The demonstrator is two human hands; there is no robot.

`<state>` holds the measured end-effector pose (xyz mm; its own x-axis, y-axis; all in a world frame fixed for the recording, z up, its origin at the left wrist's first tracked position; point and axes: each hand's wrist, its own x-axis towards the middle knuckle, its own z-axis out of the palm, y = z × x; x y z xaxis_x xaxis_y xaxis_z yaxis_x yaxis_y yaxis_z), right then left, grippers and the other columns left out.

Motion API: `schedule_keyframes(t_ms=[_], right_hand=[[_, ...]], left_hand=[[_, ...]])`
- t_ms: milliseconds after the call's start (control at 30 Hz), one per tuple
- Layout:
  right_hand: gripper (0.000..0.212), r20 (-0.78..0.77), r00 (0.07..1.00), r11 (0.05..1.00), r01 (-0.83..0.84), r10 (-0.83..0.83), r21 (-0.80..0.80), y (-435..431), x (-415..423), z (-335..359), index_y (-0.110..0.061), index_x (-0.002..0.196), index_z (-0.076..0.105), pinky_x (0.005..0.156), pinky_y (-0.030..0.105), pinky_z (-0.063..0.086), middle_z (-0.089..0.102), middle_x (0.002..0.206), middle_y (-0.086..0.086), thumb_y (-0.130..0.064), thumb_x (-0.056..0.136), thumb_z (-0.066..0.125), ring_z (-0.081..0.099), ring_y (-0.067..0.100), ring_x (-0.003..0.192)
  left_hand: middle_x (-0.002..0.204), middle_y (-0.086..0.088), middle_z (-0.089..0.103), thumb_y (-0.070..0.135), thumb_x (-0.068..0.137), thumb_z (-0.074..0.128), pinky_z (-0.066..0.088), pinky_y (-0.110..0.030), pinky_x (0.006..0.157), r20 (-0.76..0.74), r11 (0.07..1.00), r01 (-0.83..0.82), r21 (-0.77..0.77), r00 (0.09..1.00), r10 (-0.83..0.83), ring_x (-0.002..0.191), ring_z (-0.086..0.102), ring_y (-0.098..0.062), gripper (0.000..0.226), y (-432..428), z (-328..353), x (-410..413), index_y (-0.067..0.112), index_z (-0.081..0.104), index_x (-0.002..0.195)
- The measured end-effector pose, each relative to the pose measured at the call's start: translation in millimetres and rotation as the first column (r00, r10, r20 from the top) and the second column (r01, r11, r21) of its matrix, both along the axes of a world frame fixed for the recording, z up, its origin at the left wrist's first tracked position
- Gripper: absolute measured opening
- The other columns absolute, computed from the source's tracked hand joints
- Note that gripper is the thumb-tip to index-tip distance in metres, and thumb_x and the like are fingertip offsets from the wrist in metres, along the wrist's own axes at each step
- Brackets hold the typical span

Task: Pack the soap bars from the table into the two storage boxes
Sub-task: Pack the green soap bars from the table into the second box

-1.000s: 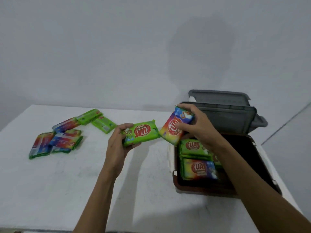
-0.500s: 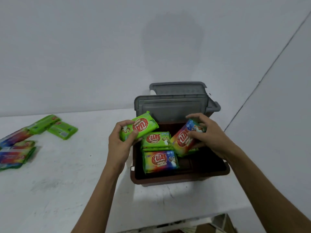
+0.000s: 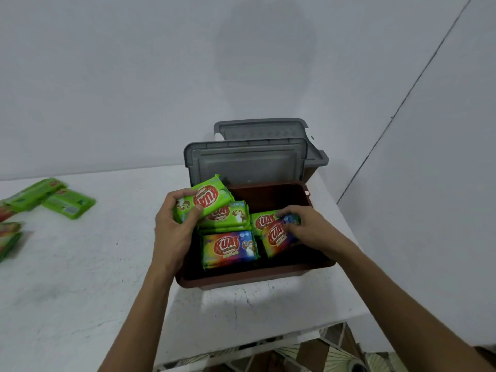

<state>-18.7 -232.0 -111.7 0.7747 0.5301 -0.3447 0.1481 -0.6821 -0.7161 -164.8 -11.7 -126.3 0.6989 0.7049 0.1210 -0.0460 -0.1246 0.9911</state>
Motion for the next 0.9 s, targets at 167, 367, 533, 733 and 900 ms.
schedule_keyframes(t_ms=[167, 367, 533, 733, 900], right_hand=[[0.029, -0.092, 0.996, 0.999, 0.003, -0.006, -0.033, 3, 3, -15, -0.021, 0.119, 0.060, 0.089, 0.040, 0.057, 0.049, 0.133, 0.004, -0.010, 0.093, 0.062, 0.055, 0.023, 0.117], [0.037, -0.060, 0.994, 0.971, -0.101, 0.090, -0.217, 10, 2, -32, -0.021, 0.123, 0.055, 0.102, 0.044, 0.049, 0.042, 0.142, 0.009, -0.006, 0.091, 0.063, 0.048, 0.029, 0.127], [0.039, 0.062, 0.964, 0.871, -0.205, 0.259, -0.447, 17, -4, -33, -0.017, 0.129, 0.052, 0.104, 0.042, 0.046, 0.040, 0.143, 0.016, -0.008, 0.092, 0.061, 0.049, 0.034, 0.125], [0.036, 0.144, 0.903, 0.762, -0.246, 0.405, -0.598, 20, -11, -26, -0.008, 0.129, 0.055, 0.101, 0.039, 0.048, 0.049, 0.135, 0.019, -0.011, 0.093, 0.060, 0.056, 0.032, 0.117], [0.036, 0.335, 0.902, 0.891, -0.107, 0.274, -0.442, 20, -8, -15, -0.013, 0.130, 0.053, 0.090, 0.036, 0.053, 0.056, 0.128, 0.014, -0.016, 0.095, 0.056, 0.061, 0.029, 0.108]], left_hand=[[0.111, 0.010, 0.064, 0.016, 0.091, 0.064, 0.059, -0.024, 0.071, -0.004, 1.000, -0.014, 0.000, 1.000, 0.014, 0.098, 0.066, -0.010, 0.023, -2, 0, 0, 0.020, 0.059, 0.114], [0.111, 0.009, 0.064, 0.016, 0.092, 0.063, 0.058, -0.021, 0.070, -0.017, 1.000, -0.009, 0.028, 1.000, 0.009, 0.097, 0.065, -0.007, 0.024, -2, 0, 0, 0.019, 0.058, 0.115], [0.111, 0.012, 0.063, 0.016, 0.092, 0.062, 0.057, -0.018, 0.069, -0.020, 0.999, 0.007, 0.053, 1.000, -0.006, 0.097, 0.064, -0.001, 0.025, -2, 0, 0, 0.019, 0.058, 0.116], [0.110, 0.016, 0.061, 0.017, 0.092, 0.062, 0.056, -0.016, 0.067, -0.039, 0.997, 0.017, 0.076, 0.999, -0.015, 0.097, 0.064, -0.001, 0.024, -2, -1, 0, 0.020, 0.057, 0.115], [0.115, 0.011, 0.062, 0.016, 0.090, 0.064, 0.058, -0.021, 0.070, -0.044, 0.994, 0.062, 0.085, 0.997, -0.058, 0.100, 0.064, -0.008, 0.027, 0, 0, 0, 0.024, 0.057, 0.115]])
